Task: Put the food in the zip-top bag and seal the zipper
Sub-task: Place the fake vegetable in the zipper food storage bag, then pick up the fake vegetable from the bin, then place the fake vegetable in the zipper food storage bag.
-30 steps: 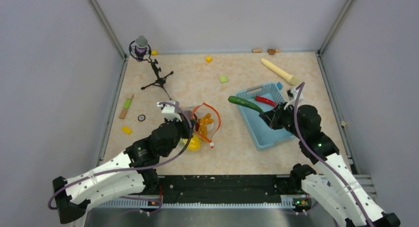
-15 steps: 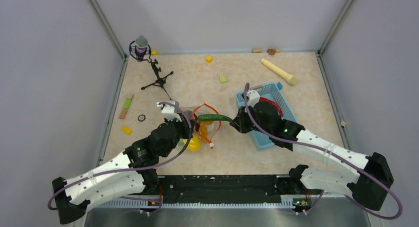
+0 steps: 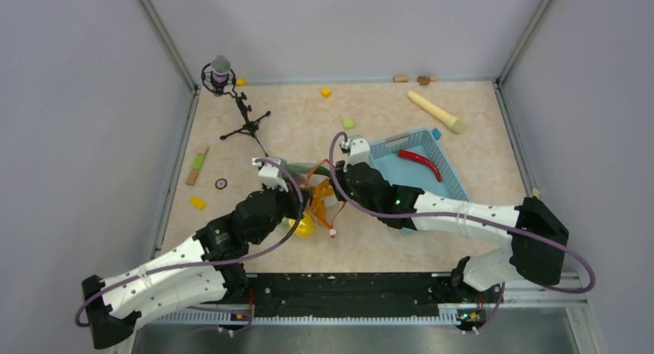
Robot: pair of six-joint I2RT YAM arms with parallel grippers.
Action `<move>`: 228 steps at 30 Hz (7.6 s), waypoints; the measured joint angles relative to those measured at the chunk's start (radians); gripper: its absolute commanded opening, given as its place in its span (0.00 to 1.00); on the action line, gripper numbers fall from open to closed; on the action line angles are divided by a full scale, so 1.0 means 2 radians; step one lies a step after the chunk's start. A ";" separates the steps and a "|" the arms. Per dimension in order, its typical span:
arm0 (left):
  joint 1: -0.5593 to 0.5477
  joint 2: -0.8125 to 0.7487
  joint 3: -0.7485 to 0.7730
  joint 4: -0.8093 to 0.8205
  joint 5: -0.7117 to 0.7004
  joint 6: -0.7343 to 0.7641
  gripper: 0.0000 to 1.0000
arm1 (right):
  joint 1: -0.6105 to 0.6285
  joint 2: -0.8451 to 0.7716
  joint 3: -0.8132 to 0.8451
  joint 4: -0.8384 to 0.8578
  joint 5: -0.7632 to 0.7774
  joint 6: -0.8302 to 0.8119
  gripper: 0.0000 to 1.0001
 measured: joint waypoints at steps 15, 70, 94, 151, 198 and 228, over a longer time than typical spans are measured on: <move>0.000 0.007 0.000 0.014 0.037 0.012 0.00 | 0.020 0.063 0.007 0.157 0.007 0.049 0.01; -0.003 -0.100 -0.017 -0.029 -0.108 -0.034 0.00 | 0.012 -0.036 0.014 0.068 0.004 -0.060 0.99; -0.003 -0.090 -0.018 -0.028 -0.080 -0.033 0.00 | -0.339 0.094 -0.040 -0.029 -0.117 -0.517 0.94; -0.003 -0.109 -0.020 -0.025 -0.070 -0.031 0.00 | -0.385 0.138 -0.021 -0.067 -0.293 -0.592 0.25; -0.003 -0.099 -0.023 -0.011 -0.077 -0.029 0.00 | -0.052 -0.042 -0.075 0.347 -0.246 -0.172 0.00; -0.003 -0.103 -0.024 -0.014 -0.084 -0.029 0.00 | -0.006 0.027 -0.123 0.432 -0.235 -0.159 0.00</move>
